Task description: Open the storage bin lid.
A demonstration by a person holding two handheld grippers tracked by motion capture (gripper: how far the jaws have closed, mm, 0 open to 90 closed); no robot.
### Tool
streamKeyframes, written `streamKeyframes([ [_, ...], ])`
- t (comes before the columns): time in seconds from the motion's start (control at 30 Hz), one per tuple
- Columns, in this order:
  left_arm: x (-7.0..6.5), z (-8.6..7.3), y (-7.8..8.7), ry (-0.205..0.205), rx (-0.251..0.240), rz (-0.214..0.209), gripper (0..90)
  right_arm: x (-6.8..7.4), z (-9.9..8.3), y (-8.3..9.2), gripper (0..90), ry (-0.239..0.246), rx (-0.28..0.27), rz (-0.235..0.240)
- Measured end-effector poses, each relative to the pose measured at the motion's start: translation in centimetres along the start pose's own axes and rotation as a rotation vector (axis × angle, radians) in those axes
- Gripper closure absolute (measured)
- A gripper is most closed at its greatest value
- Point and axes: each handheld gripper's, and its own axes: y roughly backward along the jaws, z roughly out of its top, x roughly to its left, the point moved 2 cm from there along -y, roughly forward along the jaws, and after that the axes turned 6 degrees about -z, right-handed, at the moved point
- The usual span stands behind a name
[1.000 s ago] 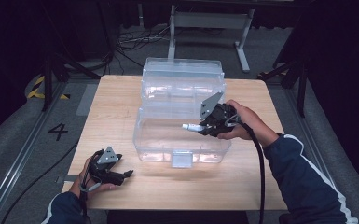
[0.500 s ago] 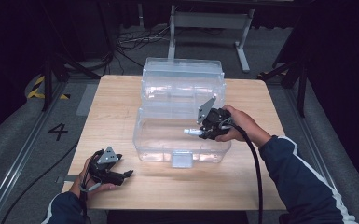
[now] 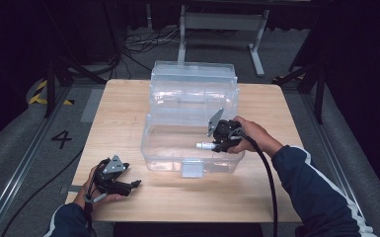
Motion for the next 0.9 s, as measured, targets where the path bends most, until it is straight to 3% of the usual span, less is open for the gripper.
streamKeyframes([
  [0.23, 0.0, 0.0, 0.0, 0.000, 0.000, 0.000, 21.8, 0.1, -0.5, -0.2, 70.7, -0.012, -0.008, 0.024],
  [0.57, 0.0, 0.0, 0.0, 0.000, 0.000, 0.000, 21.8, 0.6, -0.4, -0.5, 70.6, -0.001, 0.018, 0.039],
  [0.9, 0.0, 0.0, 0.0, 0.000, 0.000, 0.000, 21.8, 0.1, -0.3, -1.4, 70.4, -0.009, 0.050, 0.068],
])
